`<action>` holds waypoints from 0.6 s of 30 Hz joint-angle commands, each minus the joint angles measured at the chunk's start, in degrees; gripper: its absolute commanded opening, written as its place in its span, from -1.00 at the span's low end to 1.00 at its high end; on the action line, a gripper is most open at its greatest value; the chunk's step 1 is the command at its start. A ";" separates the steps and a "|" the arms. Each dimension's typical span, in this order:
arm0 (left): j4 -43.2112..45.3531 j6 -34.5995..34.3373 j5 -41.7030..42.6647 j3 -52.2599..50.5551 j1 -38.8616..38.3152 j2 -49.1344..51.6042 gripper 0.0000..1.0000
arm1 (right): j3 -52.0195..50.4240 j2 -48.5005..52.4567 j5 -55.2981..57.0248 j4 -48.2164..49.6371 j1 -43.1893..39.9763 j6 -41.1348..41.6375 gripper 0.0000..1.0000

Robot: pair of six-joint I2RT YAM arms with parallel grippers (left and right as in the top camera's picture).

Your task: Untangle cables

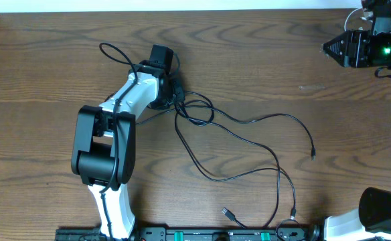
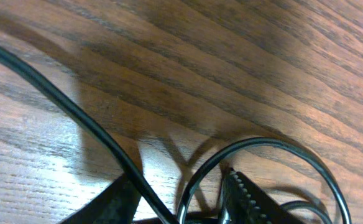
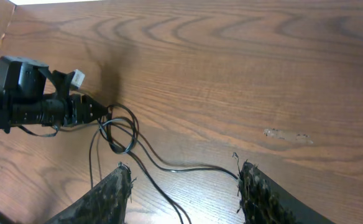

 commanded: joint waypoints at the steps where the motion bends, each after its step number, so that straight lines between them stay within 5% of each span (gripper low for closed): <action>1: -0.02 -0.28 -1.01 -0.44 -0.17 1.11 -0.20 | 0.33 -0.02 -0.15 -0.31 0.48 -0.61 0.07; 18: -0.63 -0.28 -1.01 -2.93 -0.17 1.20 -0.63 | 0.33 -0.02 0.28 -0.33 1.38 -0.63 0.11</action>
